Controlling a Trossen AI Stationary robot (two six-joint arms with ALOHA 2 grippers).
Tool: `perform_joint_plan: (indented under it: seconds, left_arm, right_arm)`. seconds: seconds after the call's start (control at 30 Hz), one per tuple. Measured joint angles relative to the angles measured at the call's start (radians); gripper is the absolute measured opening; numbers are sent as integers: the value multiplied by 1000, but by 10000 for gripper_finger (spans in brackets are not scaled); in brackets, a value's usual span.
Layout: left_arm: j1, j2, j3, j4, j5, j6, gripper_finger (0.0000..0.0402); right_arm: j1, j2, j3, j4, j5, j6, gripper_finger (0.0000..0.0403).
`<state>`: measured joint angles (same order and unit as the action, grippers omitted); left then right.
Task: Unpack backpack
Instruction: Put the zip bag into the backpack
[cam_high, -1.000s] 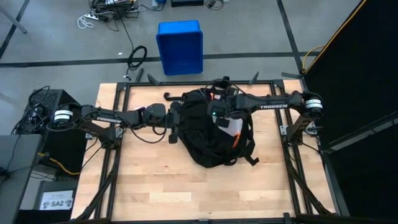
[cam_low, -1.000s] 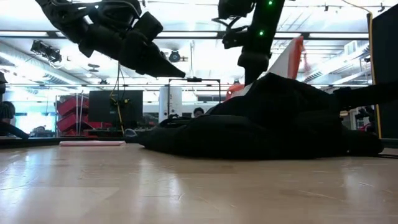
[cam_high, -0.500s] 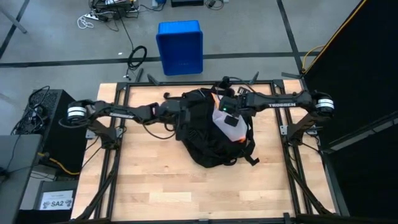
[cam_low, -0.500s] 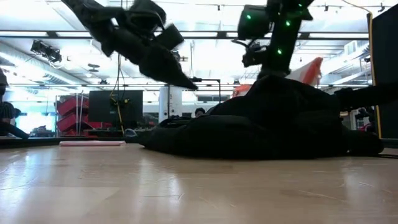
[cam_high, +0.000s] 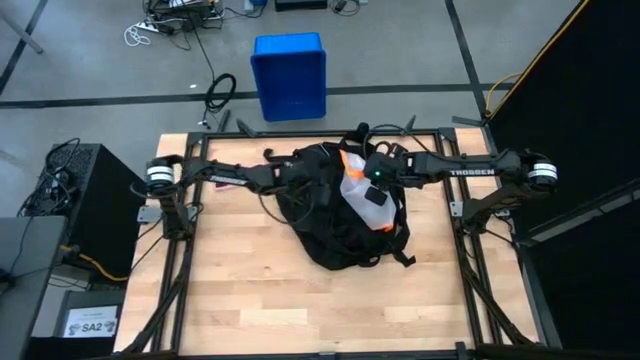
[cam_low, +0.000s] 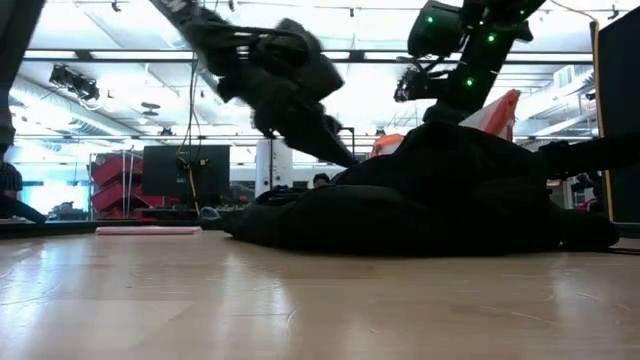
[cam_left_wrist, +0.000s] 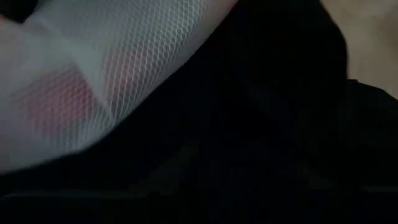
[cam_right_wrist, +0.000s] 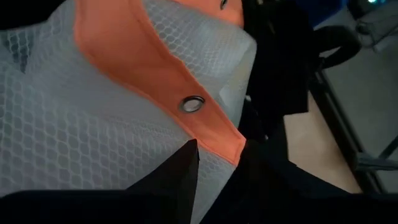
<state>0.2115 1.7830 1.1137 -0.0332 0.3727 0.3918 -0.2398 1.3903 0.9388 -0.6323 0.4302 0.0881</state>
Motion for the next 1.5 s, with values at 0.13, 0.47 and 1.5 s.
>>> perform_joint_plan:
  seconds: [0.13,0.47,1.5]
  left_arm:
    - [-3,107,159,-159,40,83,112]
    - [39,226,437,-493,-151,182,112]
    - [128,309,497,-767,-19,174,112]
  right_arm:
    - [-10,0,-14,17,-16,-11,111]
    - [-14,0,-14,30,-42,-20,106]
    - [-12,0,-15,91,-122,-29,106]
